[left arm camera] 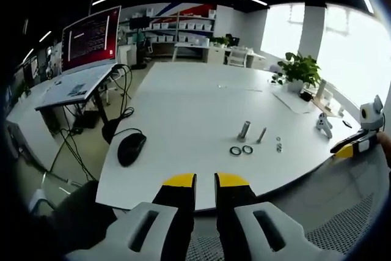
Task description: Place the washer onto the threaded stud by aligning its center hole with the stud, sliding it down to the base, and recovering from edge contact or off-axis alignment until the washer reaches the visible bottom stop.
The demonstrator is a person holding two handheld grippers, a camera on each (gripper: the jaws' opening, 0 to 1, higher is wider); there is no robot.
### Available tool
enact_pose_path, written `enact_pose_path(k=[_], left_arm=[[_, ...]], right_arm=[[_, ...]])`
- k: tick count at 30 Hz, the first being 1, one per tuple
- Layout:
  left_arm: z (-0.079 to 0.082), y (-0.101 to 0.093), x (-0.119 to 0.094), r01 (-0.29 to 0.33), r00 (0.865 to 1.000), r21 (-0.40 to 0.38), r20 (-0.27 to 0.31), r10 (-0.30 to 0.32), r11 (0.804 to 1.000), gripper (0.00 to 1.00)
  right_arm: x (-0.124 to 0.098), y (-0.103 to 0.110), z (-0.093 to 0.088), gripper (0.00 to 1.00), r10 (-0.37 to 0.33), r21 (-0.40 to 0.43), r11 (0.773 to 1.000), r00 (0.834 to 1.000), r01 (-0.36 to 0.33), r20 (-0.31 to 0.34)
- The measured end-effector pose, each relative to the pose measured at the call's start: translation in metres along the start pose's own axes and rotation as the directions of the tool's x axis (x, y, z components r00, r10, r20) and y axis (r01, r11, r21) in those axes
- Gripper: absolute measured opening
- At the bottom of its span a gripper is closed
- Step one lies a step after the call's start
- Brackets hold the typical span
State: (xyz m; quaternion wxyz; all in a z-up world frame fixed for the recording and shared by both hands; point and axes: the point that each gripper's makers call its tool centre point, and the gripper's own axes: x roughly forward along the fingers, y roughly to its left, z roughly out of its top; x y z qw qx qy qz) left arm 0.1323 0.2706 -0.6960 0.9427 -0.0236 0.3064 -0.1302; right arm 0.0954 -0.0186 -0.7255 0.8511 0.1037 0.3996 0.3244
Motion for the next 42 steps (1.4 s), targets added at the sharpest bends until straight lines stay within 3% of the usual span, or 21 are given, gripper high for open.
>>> enact_pose_path(k=[24,42], left_arm=[[0.001,0.011,0.005,-0.006,1.0,-0.01,0.028,0.006,1.0,0.1],[-0.001,0.016,0.009,-0.008,1.0,0.0,0.028,0.008,1.0,0.1]], right_arm=[[-0.002,0.0,-0.001,0.25,-0.001,0.034,0.999,1.0,0.001,0.006],[0.0,0.001,-0.004,0.28,0.007,0.015,1.0,1.0,-0.006,-0.024]])
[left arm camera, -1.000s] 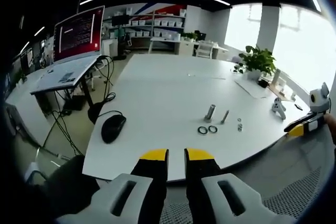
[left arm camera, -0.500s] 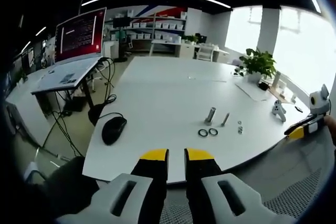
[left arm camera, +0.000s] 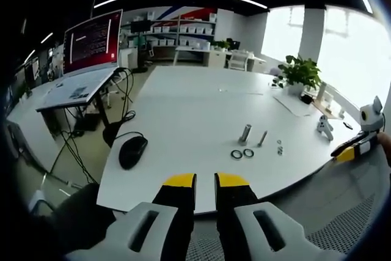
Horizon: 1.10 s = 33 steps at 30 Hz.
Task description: Place the washer onto the threaded stud by aligning its center hole with the stud, sliding it down to the base, and recovering from edge contact or off-axis alignment until the washer reaches the visible bottom stop.
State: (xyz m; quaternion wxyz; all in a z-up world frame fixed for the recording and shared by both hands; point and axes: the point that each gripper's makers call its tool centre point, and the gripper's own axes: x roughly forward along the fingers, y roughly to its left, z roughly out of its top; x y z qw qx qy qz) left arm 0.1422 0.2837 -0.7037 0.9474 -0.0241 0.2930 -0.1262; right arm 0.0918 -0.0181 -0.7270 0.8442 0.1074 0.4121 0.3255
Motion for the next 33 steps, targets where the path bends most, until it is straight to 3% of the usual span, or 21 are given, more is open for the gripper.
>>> enact_pose_path(k=[7,9,17,22,29,33], left_arm=[[0.0,-0.002,0.0,0.004,1.0,0.0,-0.005,-0.004,1.0,0.1],[0.0,-0.002,0.0,0.003,1.0,-0.001,-0.007,-0.003,1.0,0.09],[0.0,-0.002,0.0,0.003,1.0,-0.001,-0.005,-0.003,1.0,0.09],[0.001,-0.004,-0.001,0.002,1.0,-0.002,-0.001,-0.002,1.0,0.09],[-0.002,-0.005,-0.001,-0.007,1.0,0.003,-0.02,0.007,1.0,0.09],[-0.001,-0.005,-0.003,-0.006,1.0,0.001,-0.014,0.006,1.0,0.09]], right_arm=[[0.001,0.007,0.0,0.31,0.042,-0.057,0.997,0.999,-0.043,-0.023],[0.002,0.011,0.0,0.32,0.062,-0.13,0.989,0.997,-0.069,-0.052],[0.004,0.002,0.009,0.32,0.111,-0.121,0.985,0.991,-0.12,-0.08],[0.01,-0.005,0.016,0.32,0.096,-0.183,0.976,0.989,-0.116,-0.115],[0.02,0.003,0.028,0.33,0.124,-0.296,0.938,0.972,-0.181,-0.2],[0.03,0.006,0.042,0.34,0.116,-0.388,0.898,0.961,-0.21,-0.252]])
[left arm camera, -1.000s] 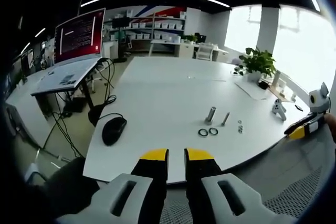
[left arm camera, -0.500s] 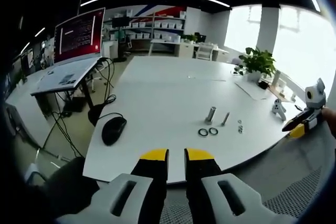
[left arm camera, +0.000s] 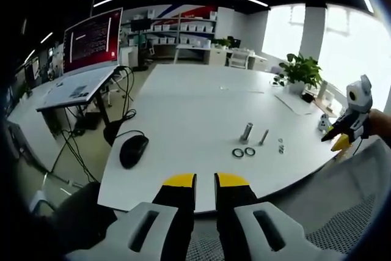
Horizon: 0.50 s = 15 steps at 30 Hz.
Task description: Place the washer onto the threaded stud by aligning its center hole with the stud, sliding it down to the base, and recovering from edge contact or off-axis alignment until the washer reaches the visible bottom stop.
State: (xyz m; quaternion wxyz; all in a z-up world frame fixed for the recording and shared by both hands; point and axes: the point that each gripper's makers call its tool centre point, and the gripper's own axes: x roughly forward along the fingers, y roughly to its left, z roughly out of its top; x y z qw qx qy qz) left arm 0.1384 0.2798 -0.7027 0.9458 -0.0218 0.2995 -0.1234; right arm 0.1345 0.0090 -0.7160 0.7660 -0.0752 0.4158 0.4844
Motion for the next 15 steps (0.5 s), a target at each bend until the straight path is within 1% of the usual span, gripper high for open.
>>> enact_pose_path(k=[2,6,9,10,11,14,15], left_arm=[[0.0,0.0,0.0,0.001,1.0,0.002,-0.001,-0.001,1.0,0.09],[-0.003,0.0,0.002,0.009,1.0,0.016,-0.024,-0.008,1.0,0.09],[-0.003,0.001,0.002,0.004,1.0,0.012,-0.023,-0.004,1.0,0.09],[-0.003,0.001,0.002,0.005,1.0,0.012,-0.022,-0.004,1.0,0.09],[-0.003,0.001,0.002,0.004,1.0,0.012,-0.022,-0.004,1.0,0.09],[-0.002,0.002,0.002,-0.001,1.0,0.007,-0.015,0.001,1.0,0.09],[-0.002,0.002,0.002,-0.001,1.0,0.006,-0.013,0.001,1.0,0.09]], right_arm=[[0.004,-0.005,0.007,0.35,-0.007,-0.041,0.999,1.0,0.006,-0.027],[0.015,-0.011,0.02,0.37,-0.001,-0.11,0.994,0.998,-0.006,-0.069],[0.03,-0.015,0.03,0.39,-0.004,-0.194,0.981,0.993,-0.019,-0.122],[0.034,-0.016,0.033,0.39,-0.01,-0.22,0.975,0.992,-0.019,-0.129],[0.039,-0.016,0.035,0.4,-0.012,-0.242,0.97,0.99,-0.022,-0.138],[0.056,-0.017,0.032,0.4,-0.019,-0.294,0.955,0.976,-0.046,-0.216],[0.06,-0.017,0.031,0.4,-0.019,-0.313,0.948,0.972,-0.056,-0.233]])
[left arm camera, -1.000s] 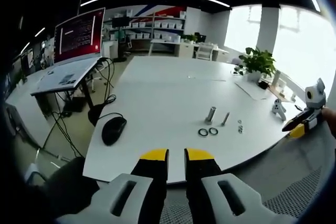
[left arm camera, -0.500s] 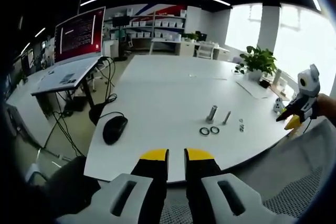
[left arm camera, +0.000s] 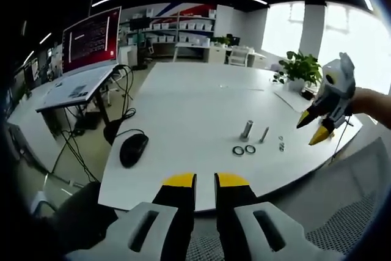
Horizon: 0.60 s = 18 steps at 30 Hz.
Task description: Place the washer onto the threaded stud by aligning its center hole with the stud, sliding it down to the base, and recovering from edge contact or off-axis alignment until the washer reaches the visible bottom stop.
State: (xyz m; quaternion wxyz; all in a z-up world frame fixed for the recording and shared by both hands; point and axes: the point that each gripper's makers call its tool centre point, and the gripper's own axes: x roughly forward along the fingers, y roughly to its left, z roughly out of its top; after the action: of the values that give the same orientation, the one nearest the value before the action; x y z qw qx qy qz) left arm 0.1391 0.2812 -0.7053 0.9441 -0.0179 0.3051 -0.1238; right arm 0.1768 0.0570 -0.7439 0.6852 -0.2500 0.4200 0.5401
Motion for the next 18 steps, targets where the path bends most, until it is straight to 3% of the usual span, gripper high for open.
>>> enact_pose_path(k=[9,18], left_arm=[[-0.001,0.0,0.0,0.005,1.0,0.005,0.001,-0.005,1.0,0.1],[0.001,0.0,-0.001,0.005,1.0,0.004,0.019,-0.005,1.0,0.1]], right_arm=[[0.035,-0.007,-0.008,0.41,0.011,-0.093,0.995,0.993,-0.022,-0.12],[0.057,-0.025,-0.003,0.41,-0.008,-0.12,0.993,0.983,-0.014,-0.185]])
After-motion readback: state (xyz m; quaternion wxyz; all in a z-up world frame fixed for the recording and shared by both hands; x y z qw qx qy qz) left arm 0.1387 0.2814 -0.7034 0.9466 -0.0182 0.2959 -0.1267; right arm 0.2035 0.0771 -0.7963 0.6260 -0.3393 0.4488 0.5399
